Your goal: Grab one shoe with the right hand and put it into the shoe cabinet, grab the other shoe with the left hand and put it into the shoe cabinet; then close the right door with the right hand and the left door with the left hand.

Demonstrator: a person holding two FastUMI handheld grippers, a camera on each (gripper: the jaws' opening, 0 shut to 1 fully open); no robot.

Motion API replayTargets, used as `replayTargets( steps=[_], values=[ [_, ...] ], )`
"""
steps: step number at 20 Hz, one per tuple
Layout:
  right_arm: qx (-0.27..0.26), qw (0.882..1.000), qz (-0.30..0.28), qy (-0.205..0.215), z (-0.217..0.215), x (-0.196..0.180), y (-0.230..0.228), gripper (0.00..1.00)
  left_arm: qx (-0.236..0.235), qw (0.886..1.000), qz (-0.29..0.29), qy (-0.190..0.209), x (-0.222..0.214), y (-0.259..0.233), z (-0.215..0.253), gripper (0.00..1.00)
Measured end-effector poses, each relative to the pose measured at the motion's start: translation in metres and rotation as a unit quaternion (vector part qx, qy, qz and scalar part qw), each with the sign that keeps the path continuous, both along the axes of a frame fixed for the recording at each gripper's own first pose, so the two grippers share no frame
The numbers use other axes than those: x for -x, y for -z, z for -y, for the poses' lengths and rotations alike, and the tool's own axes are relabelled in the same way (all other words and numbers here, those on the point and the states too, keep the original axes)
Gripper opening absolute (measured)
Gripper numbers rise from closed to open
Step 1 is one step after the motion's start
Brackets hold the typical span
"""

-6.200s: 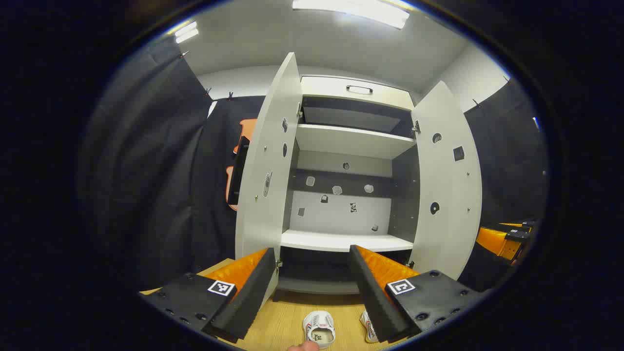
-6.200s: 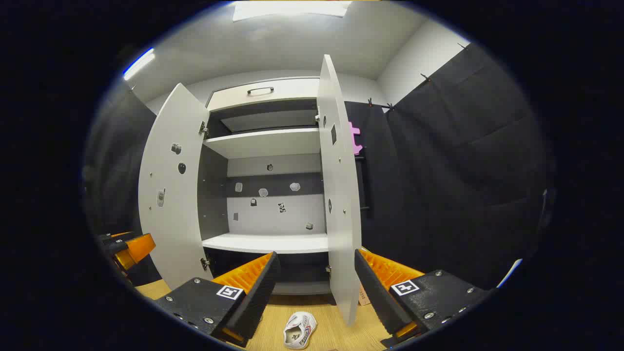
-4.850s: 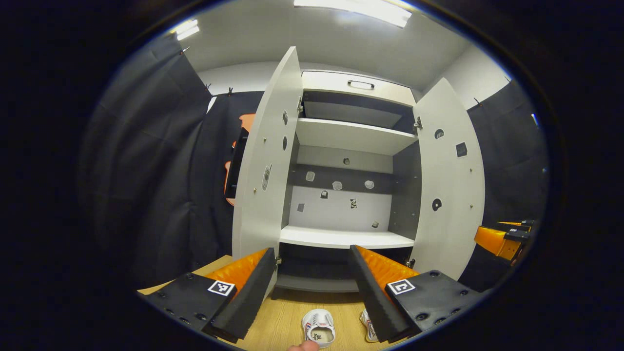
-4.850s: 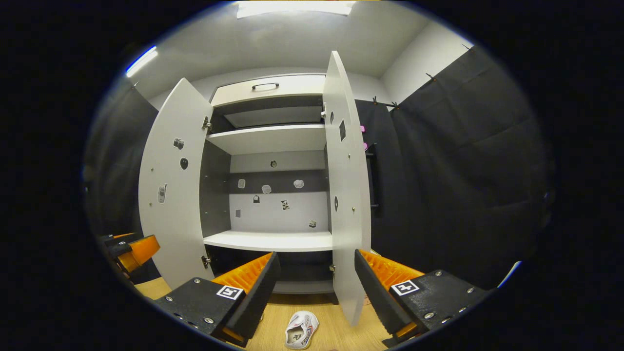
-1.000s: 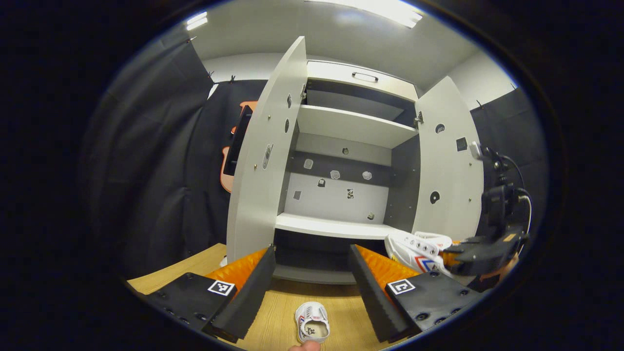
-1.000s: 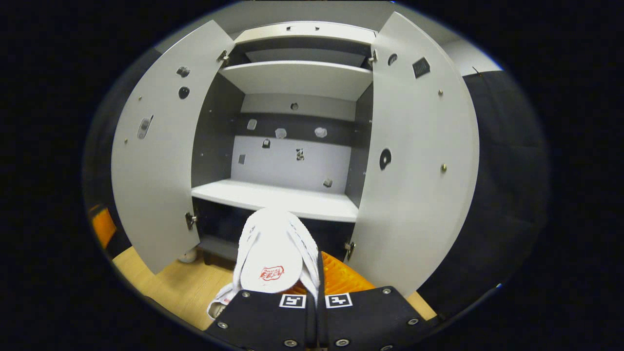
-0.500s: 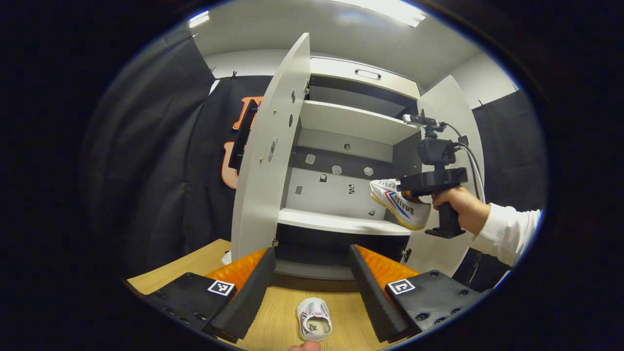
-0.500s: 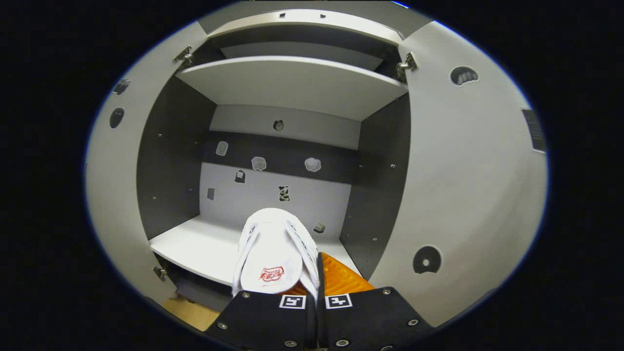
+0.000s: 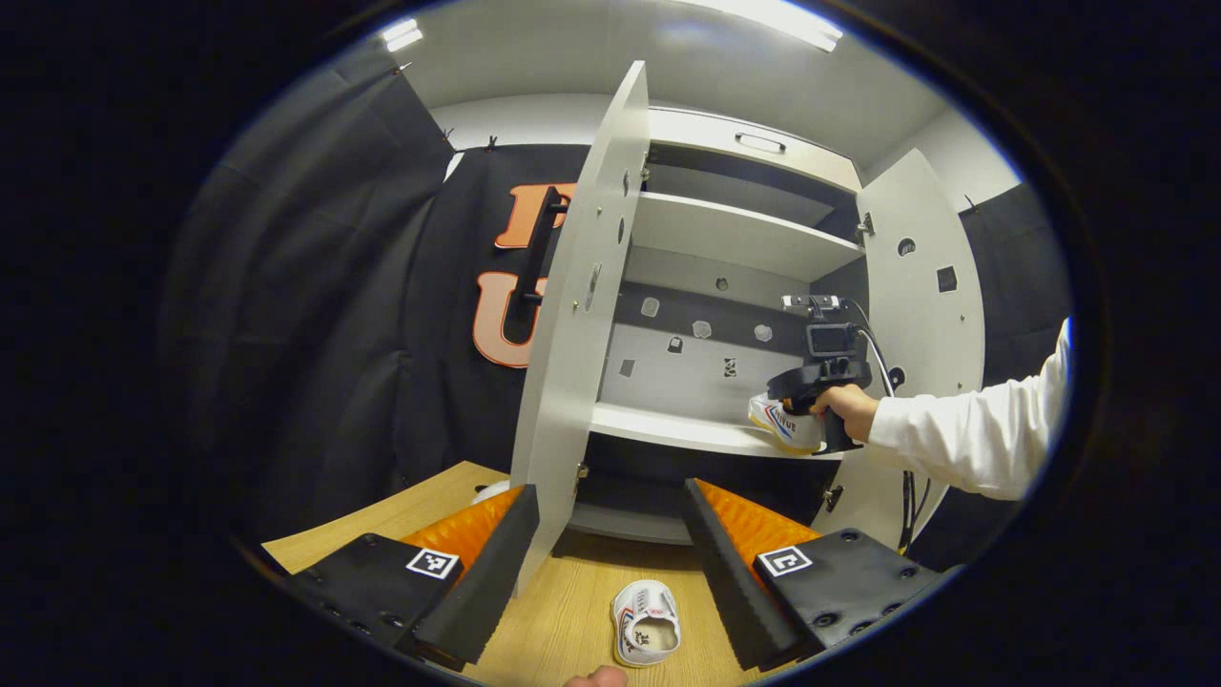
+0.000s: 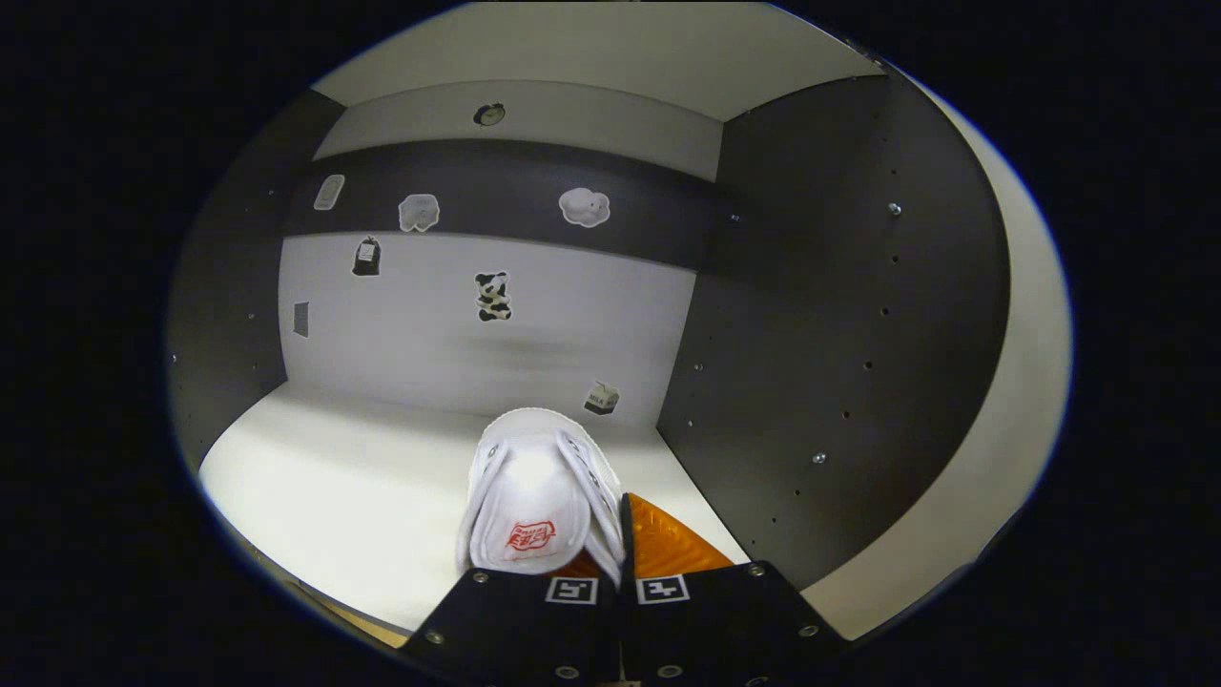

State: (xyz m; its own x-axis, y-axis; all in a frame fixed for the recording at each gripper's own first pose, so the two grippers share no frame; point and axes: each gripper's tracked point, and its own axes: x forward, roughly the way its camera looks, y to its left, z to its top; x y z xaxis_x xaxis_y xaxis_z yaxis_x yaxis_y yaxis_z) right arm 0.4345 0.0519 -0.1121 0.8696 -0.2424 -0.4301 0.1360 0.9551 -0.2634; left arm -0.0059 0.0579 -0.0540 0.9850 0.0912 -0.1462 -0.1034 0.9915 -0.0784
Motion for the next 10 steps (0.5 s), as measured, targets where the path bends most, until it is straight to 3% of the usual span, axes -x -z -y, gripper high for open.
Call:
replayTargets(
  steps=[4, 7, 10],
  values=[
    [-0.023, 1.0, -0.021, 0.0, -0.005, -0.006, 0.012, 0.04, 0.004, 1.0, 0.0, -0.012, -0.001, 0.001, -0.01, 0.98],
    [-0.026, 0.999, -0.023, -0.017, -0.009, 0.0, 0.009, 0.18, -0.003, 1.0, -0.001, -0.015, 0.0, 0.001, -0.015, 0.98],
    [-0.023, 0.999, -0.024, -0.034, -0.011, 0.011, 0.002, 0.23, -0.001, 1.0, -0.005, -0.011, -0.002, 0.005, -0.012, 0.98]
  ],
)
